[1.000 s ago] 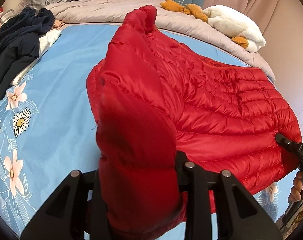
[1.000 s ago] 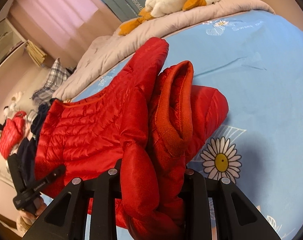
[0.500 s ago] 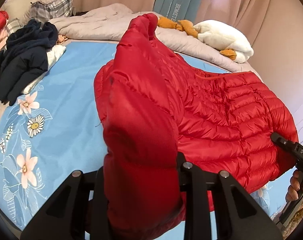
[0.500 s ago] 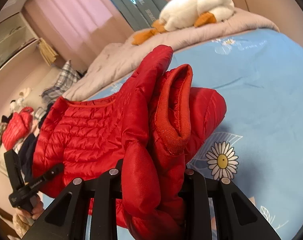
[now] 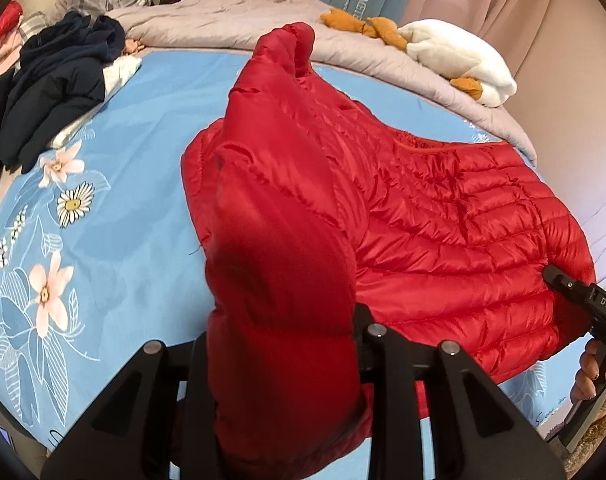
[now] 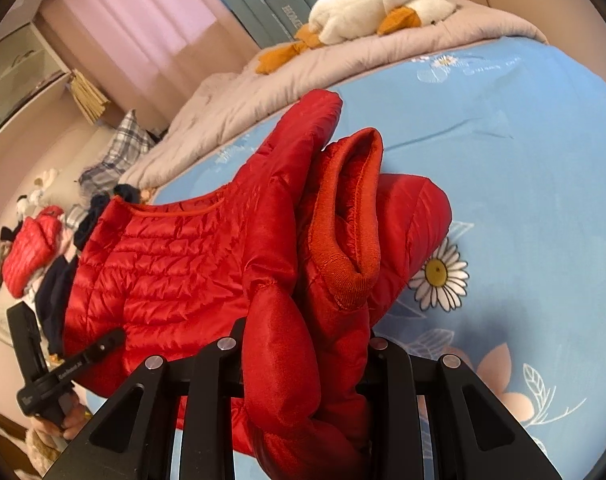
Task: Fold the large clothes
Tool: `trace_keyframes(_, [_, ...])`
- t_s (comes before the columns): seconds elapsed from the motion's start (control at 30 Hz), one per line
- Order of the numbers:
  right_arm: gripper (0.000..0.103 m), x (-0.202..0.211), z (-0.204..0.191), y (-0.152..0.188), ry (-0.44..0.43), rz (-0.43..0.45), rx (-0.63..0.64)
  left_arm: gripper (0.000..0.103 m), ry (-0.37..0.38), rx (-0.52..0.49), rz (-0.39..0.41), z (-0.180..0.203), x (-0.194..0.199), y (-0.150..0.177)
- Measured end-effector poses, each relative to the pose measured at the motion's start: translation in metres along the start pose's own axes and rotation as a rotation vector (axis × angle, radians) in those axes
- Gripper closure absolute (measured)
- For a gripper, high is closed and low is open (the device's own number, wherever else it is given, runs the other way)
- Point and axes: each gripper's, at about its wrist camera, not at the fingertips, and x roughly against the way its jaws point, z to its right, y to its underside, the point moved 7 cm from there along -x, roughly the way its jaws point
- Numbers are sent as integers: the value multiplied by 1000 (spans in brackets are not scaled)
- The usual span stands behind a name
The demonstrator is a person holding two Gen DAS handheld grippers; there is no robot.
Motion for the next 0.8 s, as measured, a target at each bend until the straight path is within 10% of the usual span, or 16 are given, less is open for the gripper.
trace_keyframes(0.8, [63, -13, 18, 19, 54, -61, -58, 52, -51, 6, -64, -12, -24, 20])
